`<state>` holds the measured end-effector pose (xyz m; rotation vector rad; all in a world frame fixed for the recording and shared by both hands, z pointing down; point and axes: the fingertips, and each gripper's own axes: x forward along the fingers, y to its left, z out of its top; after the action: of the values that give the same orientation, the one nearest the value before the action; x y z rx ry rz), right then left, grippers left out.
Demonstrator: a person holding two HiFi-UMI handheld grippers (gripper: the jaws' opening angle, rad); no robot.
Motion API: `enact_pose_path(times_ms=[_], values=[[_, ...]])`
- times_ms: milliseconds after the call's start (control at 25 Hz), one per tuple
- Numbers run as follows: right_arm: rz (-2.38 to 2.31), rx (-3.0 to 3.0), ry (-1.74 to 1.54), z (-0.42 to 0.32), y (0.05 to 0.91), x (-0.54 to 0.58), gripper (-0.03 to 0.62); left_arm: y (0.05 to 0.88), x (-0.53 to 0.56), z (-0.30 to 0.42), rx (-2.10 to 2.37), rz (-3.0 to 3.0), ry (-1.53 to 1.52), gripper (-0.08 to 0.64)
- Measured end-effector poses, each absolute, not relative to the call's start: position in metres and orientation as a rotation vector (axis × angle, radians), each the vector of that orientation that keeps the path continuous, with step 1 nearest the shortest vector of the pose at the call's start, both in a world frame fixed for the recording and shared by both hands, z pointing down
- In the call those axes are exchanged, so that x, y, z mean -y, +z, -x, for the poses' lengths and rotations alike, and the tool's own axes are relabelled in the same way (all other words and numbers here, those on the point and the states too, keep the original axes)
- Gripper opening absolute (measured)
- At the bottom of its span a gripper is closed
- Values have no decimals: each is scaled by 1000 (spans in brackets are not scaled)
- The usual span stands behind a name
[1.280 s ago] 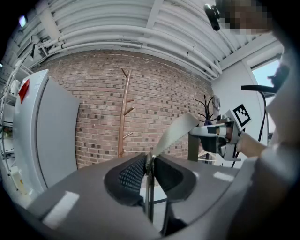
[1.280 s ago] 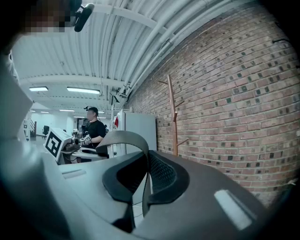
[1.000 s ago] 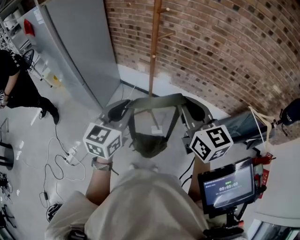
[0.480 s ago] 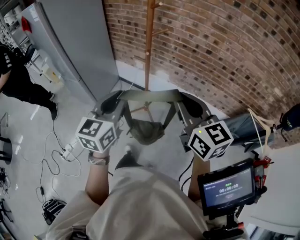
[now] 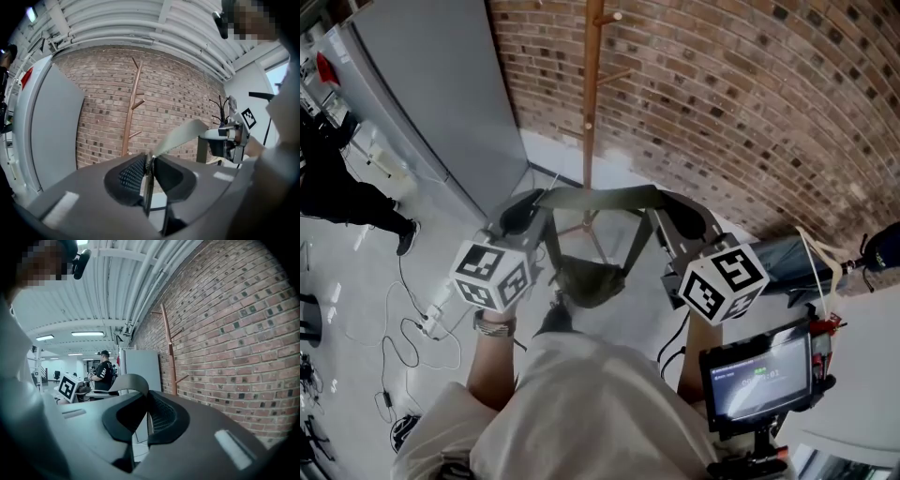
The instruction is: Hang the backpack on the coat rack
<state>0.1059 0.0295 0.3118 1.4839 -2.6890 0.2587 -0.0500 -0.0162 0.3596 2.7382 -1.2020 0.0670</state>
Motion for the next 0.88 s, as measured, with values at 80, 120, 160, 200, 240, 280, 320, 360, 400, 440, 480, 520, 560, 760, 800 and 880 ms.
enact_pose_path(times_ms=[80, 120, 160, 200, 240, 280, 320, 360, 400, 440, 480, 520, 560, 760, 800, 880], values=[[-1493, 2681, 265, -106, 312, -15, 9, 359, 30, 50, 1173, -2750, 76, 49], [-1498, 2678, 269, -105, 312, -8, 9, 359, 37, 50, 1160, -2753, 77, 49], [-1503, 2677, 273, -104, 312, -1, 9, 359, 44, 50, 1146, -2755, 78, 49], [-1511, 2674, 278, -103, 312, 6, 9, 360, 51, 50, 1130, -2757, 80, 49], [-1522, 2669, 285, -103, 312, 13, 9, 361, 57, 49, 1112, -2761, 84, 49], [-1536, 2661, 292, -102, 312, 20, 9, 362, 64, 48, 1093, -2765, 90, 49], [-1548, 2651, 299, -101, 313, 27, 9, 363, 71, 48, 1076, -2767, 96, 49], [-1558, 2643, 304, -100, 314, 34, 9, 365, 78, 48, 1062, -2767, 100, 49], [-1564, 2637, 311, -99, 315, 41, 9, 366, 85, 50, 1051, -2765, 101, 49], [-1570, 2635, 322, -97, 316, 48, 9, 367, 92, 51, 1041, -2764, 101, 49], [-1576, 2634, 335, -96, 318, 54, 9, 368, 99, 51, 1031, -2765, 102, 49], [-1584, 2634, 349, -96, 319, 61, 9, 368, 106, 51, 1021, -2769, 105, 49], [-1593, 2632, 362, -95, 320, 67, 9, 367, 113, 51, 1012, -2772, 108, 49], [-1641, 2612, 419, -92, 326, 100, 9, 371, 147, 56, 972, -2778, 124, 49], [-1651, 2606, 426, -91, 327, 106, 9, 372, 153, 57, 962, -2778, 129, 49], [-1669, 2596, 434, -91, 328, 117, 9, 373, 164, 58, 942, -2780, 136, 49]])
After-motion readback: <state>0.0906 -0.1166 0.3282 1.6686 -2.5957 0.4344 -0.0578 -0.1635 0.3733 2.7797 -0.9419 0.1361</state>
